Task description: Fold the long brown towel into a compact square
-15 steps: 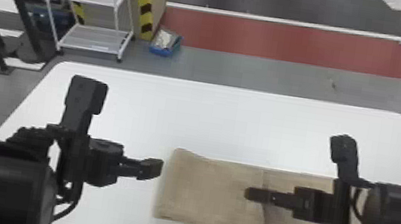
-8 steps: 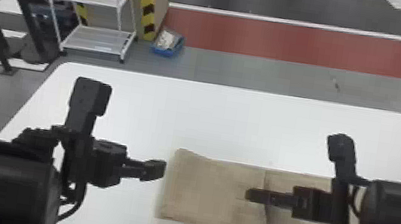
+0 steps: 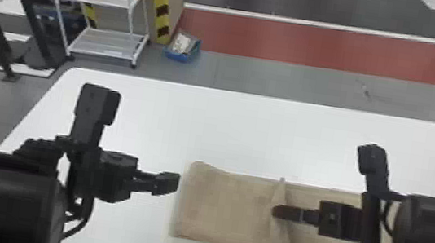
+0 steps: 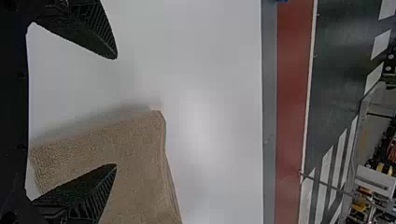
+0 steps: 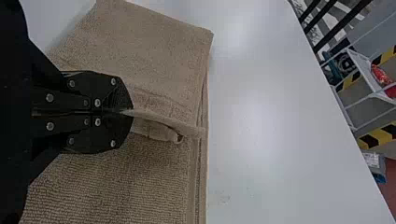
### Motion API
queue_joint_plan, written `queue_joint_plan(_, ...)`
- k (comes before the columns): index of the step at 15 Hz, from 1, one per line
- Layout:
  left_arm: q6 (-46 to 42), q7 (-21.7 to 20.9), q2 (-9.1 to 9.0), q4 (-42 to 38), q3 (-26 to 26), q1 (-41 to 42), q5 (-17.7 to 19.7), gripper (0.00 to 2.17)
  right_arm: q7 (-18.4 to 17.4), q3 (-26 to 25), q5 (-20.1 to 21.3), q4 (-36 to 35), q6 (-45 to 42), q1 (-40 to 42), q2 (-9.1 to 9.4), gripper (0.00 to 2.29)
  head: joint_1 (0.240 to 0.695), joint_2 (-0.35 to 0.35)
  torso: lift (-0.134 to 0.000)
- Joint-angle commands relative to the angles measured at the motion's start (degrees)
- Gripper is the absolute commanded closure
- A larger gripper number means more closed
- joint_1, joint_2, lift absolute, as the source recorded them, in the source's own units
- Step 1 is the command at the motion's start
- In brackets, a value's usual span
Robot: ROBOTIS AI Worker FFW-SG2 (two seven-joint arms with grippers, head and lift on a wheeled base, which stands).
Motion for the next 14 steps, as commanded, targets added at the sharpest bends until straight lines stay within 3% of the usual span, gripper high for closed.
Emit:
queue_joint_plan(1, -0.01, -0.04, -0.41, 0.04, 0.14, 0.09, 0.00, 0.06, 0.36, -0.53, 0.11, -0.26, 0.12, -0.35, 0.05, 1.11, 0.695, 0.042, -0.124)
queue_joint_plan(3, -0.01, -0.39, -0.41, 0.04, 0.14, 0.09, 0.00, 0.06, 0.63, -0.53, 0.73, -0.52, 0.12, 0.09, 0.05, 0.27, 0.695, 0.042, -0.124)
queue_joint_plan(8, -0.36, -0.48, -0.41, 0.13, 0.14, 0.09, 0.09, 0.06, 1.50, -0.53, 2.66, -0.78, 0.12, 0.53, 0.05, 0.20, 0.695, 0.031, -0.124)
queue_joint_plan(14, -0.72, -0.56, -0.41, 0.22, 0.23, 0.35, 0.18, 0.06, 1.42, 3.25, 4.33, -0.69, 0.12, -0.08, 0.05, 0.24, 0.695, 0.037, -0.124)
